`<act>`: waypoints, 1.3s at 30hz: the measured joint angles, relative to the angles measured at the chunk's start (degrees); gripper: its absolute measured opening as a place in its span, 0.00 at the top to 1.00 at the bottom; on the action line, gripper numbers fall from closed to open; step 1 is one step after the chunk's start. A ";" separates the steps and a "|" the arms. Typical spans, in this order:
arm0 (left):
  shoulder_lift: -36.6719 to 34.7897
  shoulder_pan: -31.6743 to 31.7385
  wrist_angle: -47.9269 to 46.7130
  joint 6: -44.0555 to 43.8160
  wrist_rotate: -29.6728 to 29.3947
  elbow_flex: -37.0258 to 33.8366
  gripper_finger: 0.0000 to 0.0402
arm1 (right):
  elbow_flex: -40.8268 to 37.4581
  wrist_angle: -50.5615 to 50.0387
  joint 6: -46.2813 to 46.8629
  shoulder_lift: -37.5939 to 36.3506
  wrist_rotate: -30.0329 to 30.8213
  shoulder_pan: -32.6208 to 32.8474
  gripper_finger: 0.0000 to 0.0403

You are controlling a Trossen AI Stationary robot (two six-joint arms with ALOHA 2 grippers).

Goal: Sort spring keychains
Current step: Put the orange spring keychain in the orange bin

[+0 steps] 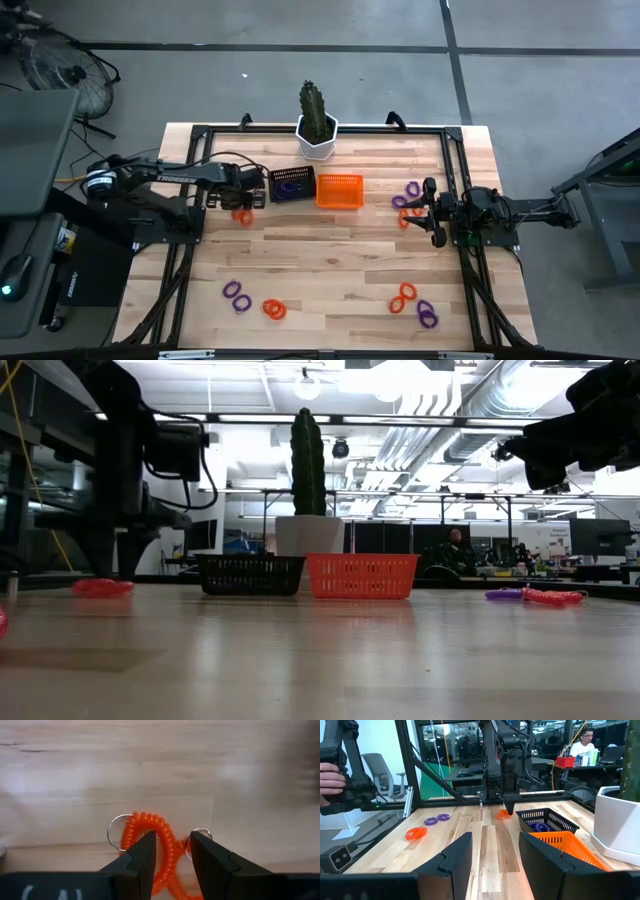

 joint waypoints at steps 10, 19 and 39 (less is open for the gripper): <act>3.66 1.25 2.61 0.79 0.70 0.24 0.70 | -0.02 0.02 0.00 0.00 -0.01 -0.01 0.61; 3.75 1.05 2.14 3.26 -0.63 0.23 0.70 | -0.01 0.02 0.01 0.00 0.00 0.00 0.61; 2.72 1.12 6.49 -4.31 -3.90 -0.17 0.70 | 0.01 0.02 0.00 0.00 -0.02 0.02 0.61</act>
